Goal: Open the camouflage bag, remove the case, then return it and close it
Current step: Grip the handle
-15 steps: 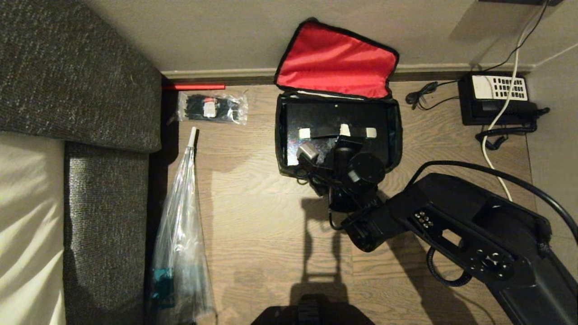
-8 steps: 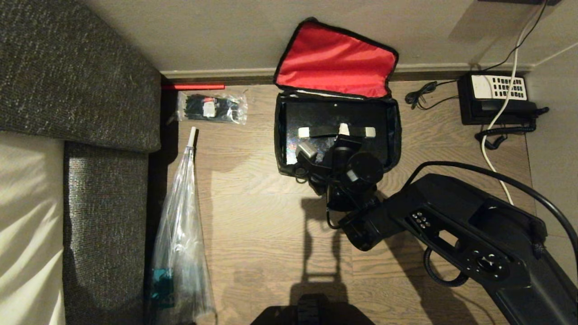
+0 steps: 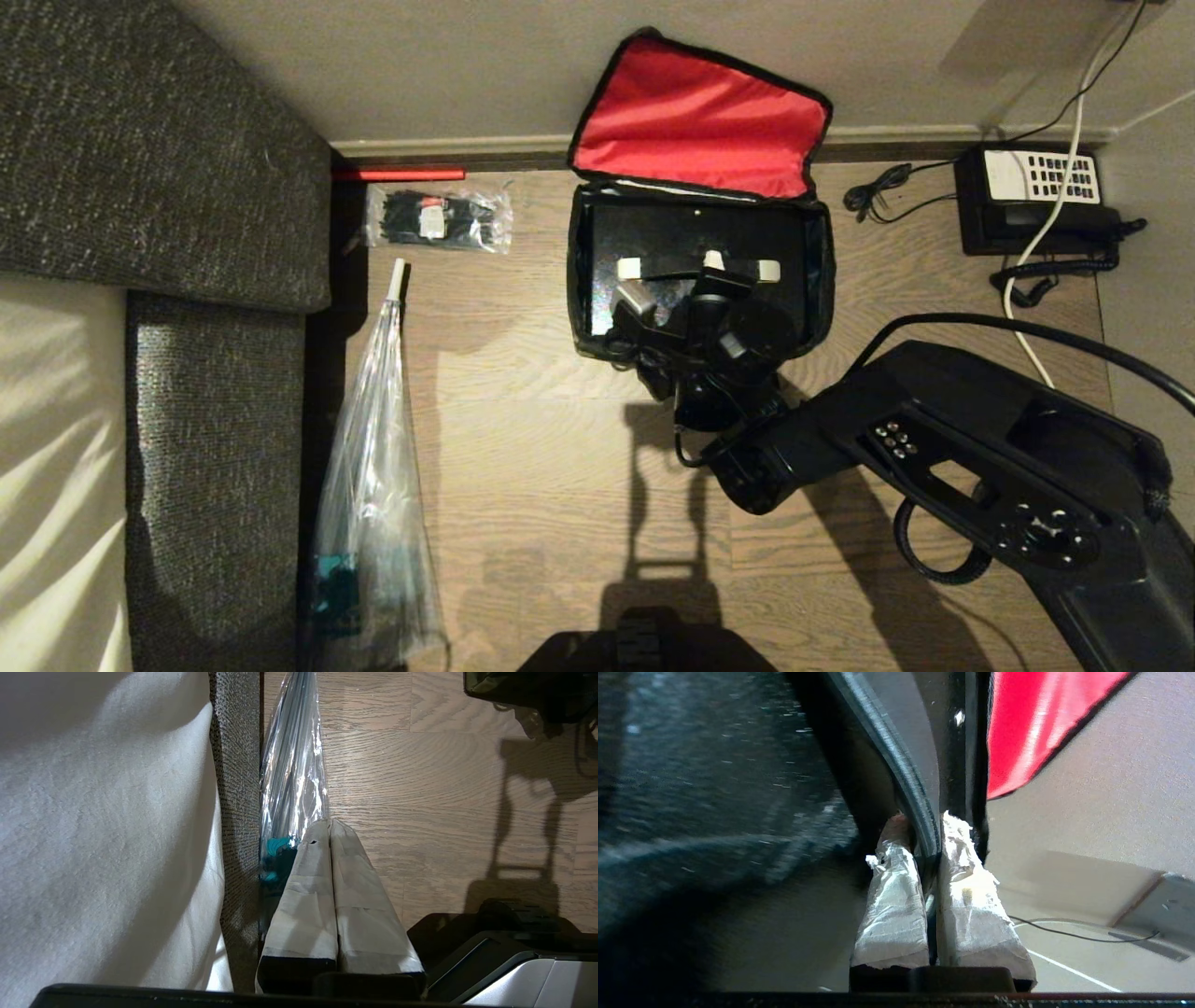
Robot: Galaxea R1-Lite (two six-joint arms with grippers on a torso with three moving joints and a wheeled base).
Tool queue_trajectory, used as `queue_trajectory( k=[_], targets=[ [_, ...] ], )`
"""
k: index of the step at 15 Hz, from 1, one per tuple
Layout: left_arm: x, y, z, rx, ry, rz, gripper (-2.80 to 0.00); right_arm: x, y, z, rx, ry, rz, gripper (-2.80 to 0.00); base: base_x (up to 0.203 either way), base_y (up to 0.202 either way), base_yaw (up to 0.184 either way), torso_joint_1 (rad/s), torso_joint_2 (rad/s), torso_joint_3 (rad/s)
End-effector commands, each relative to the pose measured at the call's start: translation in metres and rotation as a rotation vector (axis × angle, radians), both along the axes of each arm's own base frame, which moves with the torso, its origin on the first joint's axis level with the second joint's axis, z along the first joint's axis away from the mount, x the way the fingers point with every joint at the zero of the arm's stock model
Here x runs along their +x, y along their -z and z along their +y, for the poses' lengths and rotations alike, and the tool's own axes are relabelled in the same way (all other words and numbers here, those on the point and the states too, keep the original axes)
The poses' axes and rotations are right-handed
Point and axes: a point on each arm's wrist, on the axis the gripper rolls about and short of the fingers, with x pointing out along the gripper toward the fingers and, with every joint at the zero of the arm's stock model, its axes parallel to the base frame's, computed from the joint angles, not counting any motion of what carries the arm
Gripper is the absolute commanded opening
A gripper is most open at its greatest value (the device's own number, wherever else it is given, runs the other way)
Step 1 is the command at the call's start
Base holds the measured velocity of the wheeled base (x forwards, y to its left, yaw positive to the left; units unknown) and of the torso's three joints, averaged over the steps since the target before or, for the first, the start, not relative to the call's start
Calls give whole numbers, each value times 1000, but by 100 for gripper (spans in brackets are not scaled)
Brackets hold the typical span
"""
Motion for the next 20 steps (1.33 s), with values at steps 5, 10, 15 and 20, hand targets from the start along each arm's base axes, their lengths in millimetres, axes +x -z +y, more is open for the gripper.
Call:
queue_trajectory(
  k=[5,10,15,20],
  targets=[
    [0,0,0,0,0,0,-280,-44,-64,6,15,-19,-82,-280,0,0,0,0,0,0],
    [0,0,0,1,0,0,-280,-53,-74,-3,21,-9,-78,-280,0,0,0,0,0,0],
    [0,0,0,0,0,0,-280,-64,-80,-1,45,-2,-66,-280,0,0,0,0,0,0],
    [0,0,0,0,0,0,-280,-76,-91,2,70,-9,-74,-280,0,0,0,0,0,0]
  ],
)
